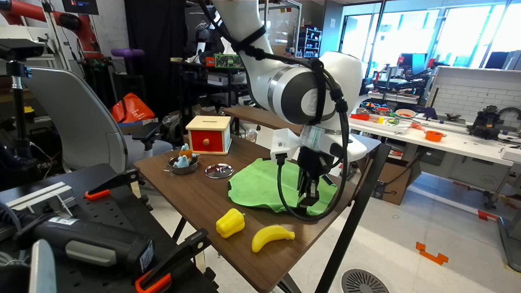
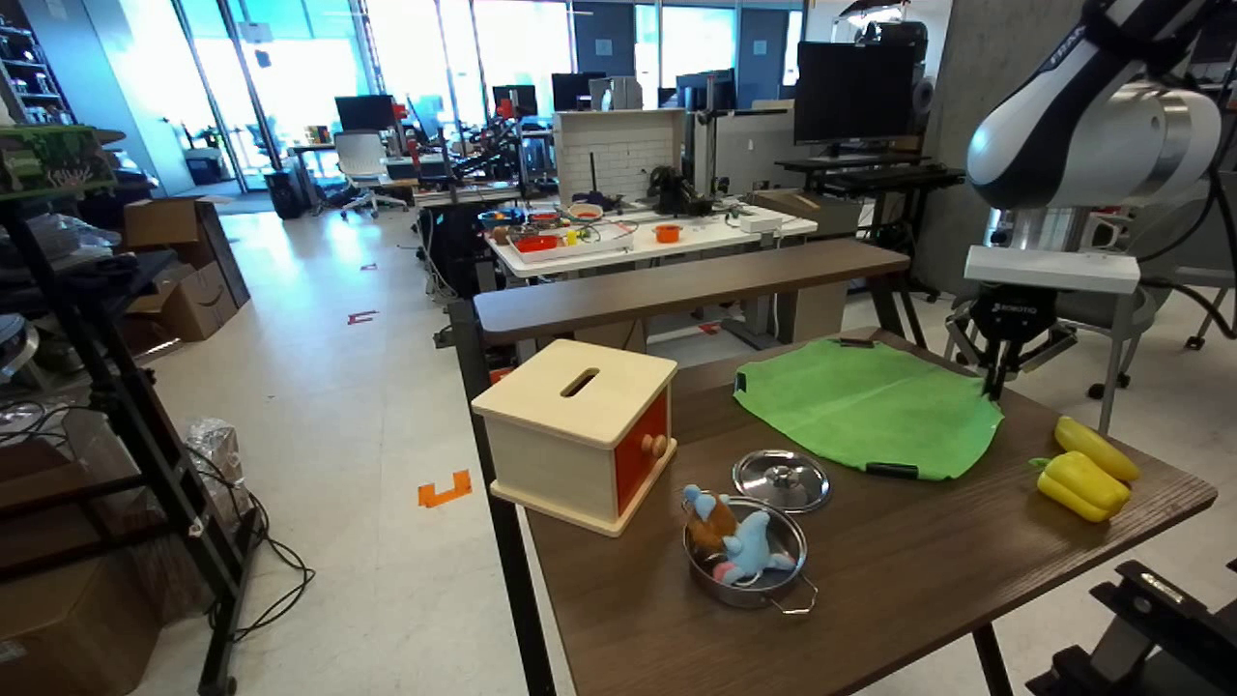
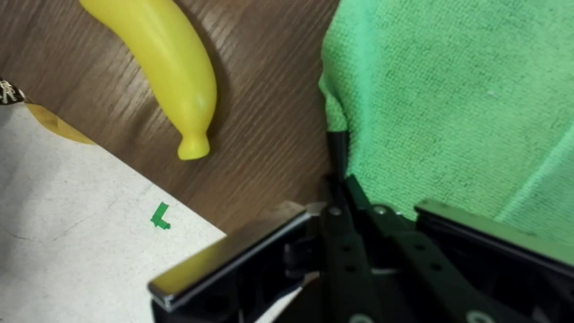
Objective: Fold one corner of the green towel on the table.
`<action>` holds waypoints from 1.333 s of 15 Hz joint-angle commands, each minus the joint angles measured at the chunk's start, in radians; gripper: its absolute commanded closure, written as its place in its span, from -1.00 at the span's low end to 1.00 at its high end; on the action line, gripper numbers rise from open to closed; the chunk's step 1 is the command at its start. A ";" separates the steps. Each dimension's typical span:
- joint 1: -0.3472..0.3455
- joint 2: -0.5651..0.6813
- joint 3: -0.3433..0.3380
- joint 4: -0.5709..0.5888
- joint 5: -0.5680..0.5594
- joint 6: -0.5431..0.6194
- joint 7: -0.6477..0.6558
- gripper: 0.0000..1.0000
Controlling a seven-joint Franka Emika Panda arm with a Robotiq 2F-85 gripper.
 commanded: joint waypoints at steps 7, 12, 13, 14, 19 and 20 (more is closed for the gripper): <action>0.053 -0.184 0.009 -0.110 0.021 -0.009 -0.019 0.98; 0.084 -0.112 0.012 -0.003 0.009 -0.022 0.001 0.98; 0.089 -0.095 0.013 0.018 0.007 -0.024 0.001 0.98; 0.096 -0.076 0.011 0.039 0.004 -0.026 0.004 0.98; 0.111 0.032 0.007 0.164 -0.001 -0.039 0.014 0.98; 0.111 0.051 0.009 0.186 0.000 -0.041 0.013 0.98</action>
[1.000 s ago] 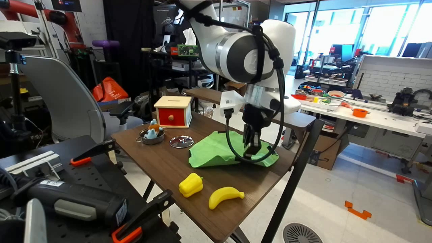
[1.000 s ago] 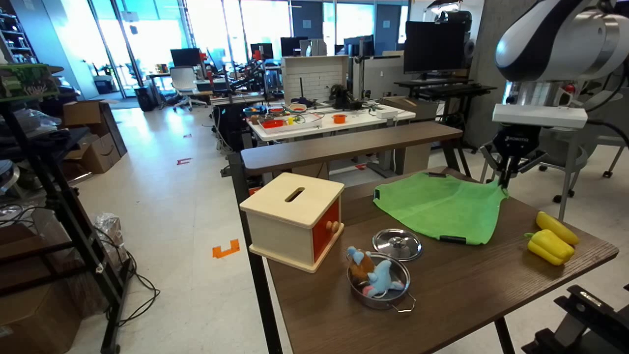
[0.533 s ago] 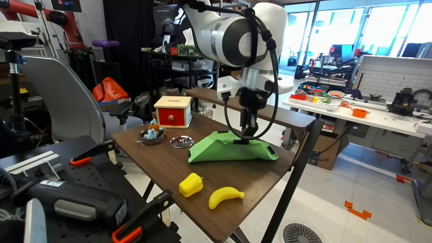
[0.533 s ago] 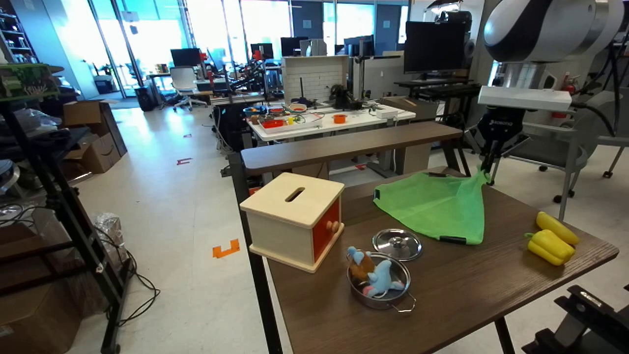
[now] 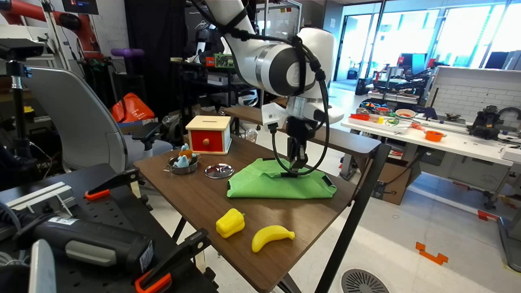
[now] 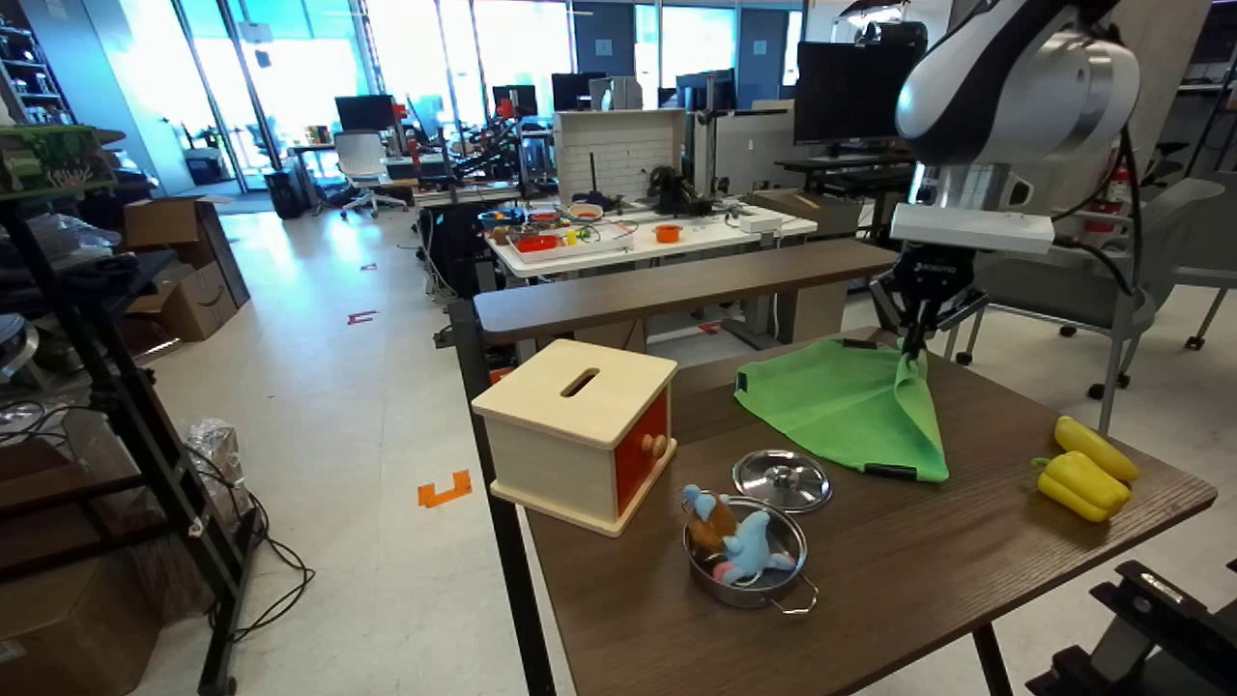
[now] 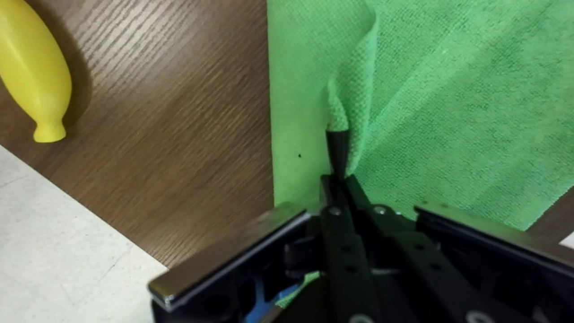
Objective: Fold one corner of the green towel on the table.
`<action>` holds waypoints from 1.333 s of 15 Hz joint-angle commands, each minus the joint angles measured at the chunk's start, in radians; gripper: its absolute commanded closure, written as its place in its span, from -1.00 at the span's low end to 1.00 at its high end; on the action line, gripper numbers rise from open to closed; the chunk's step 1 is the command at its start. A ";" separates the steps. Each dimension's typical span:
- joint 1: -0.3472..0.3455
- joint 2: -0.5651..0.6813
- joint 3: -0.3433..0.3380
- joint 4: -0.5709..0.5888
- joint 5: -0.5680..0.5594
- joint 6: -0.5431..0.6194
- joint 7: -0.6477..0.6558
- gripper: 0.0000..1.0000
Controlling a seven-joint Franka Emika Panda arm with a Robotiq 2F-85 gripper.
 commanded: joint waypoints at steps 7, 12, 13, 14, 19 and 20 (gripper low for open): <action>0.010 0.191 -0.004 0.236 -0.003 -0.063 0.013 0.98; 0.008 0.220 -0.008 0.282 -0.001 -0.084 0.023 0.39; 0.005 0.214 -0.007 0.281 0.001 -0.081 0.022 0.29; 0.002 0.210 -0.004 0.279 0.004 -0.078 0.020 0.13; -0.007 0.095 0.006 0.175 0.019 -0.054 0.003 -0.60; -0.007 0.056 0.010 0.135 0.021 -0.043 -0.006 -0.73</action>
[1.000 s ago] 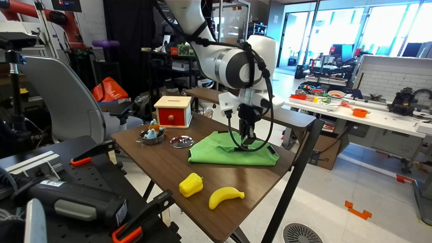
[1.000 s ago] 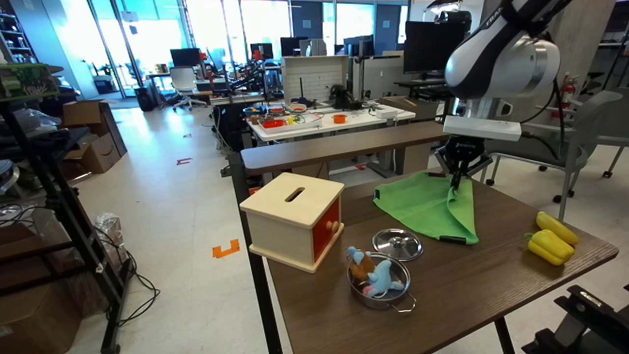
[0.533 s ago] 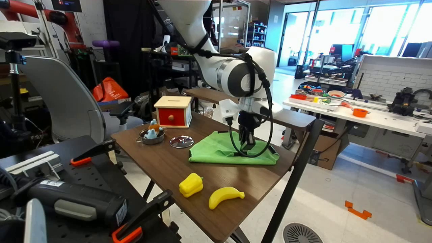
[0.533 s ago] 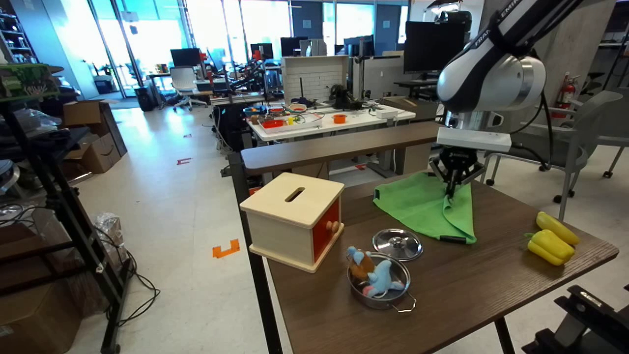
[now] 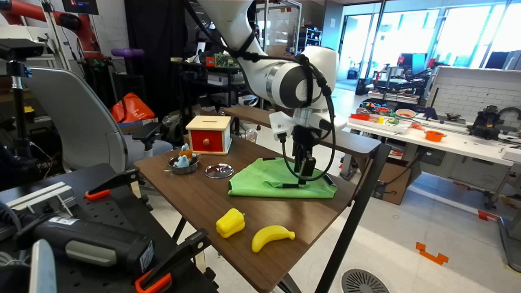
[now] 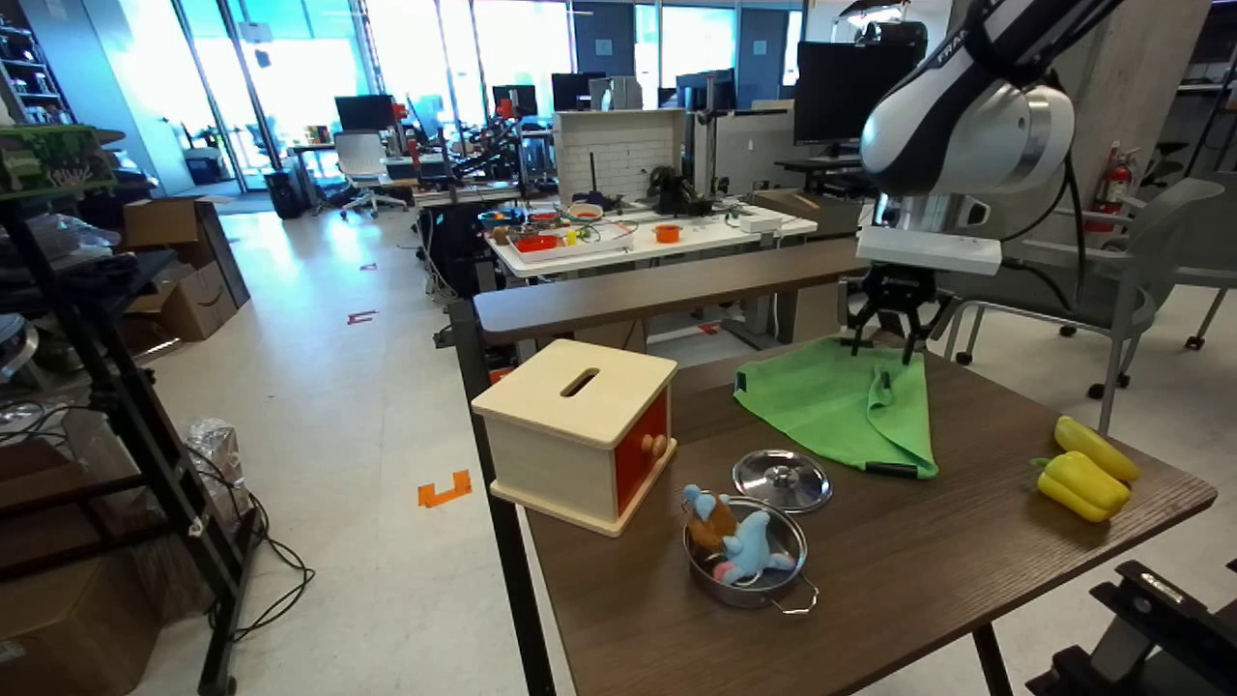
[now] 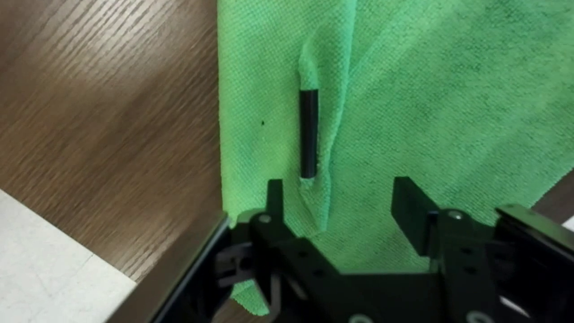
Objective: Fold one corner of the green towel on the table.
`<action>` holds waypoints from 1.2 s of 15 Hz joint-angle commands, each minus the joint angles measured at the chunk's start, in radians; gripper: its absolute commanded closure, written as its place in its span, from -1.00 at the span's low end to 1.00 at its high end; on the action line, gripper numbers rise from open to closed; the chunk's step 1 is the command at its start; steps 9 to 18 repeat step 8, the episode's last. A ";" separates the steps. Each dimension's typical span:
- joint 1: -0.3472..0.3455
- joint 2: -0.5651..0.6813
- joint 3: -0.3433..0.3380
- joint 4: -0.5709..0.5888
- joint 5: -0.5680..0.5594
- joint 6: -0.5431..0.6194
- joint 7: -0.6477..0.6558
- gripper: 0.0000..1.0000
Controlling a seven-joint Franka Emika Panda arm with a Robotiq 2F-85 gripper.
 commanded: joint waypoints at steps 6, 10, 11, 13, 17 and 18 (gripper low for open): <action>-0.025 -0.382 0.053 -0.392 0.020 0.029 -0.157 -1.00; -0.006 -0.308 0.029 -0.291 0.000 0.001 -0.117 -1.00; -0.006 -0.308 0.029 -0.291 0.000 0.001 -0.117 -1.00; -0.006 -0.308 0.029 -0.291 0.000 0.001 -0.117 -1.00; -0.006 -0.308 0.029 -0.291 0.000 0.001 -0.117 -1.00; -0.006 -0.308 0.029 -0.291 0.000 0.001 -0.117 -1.00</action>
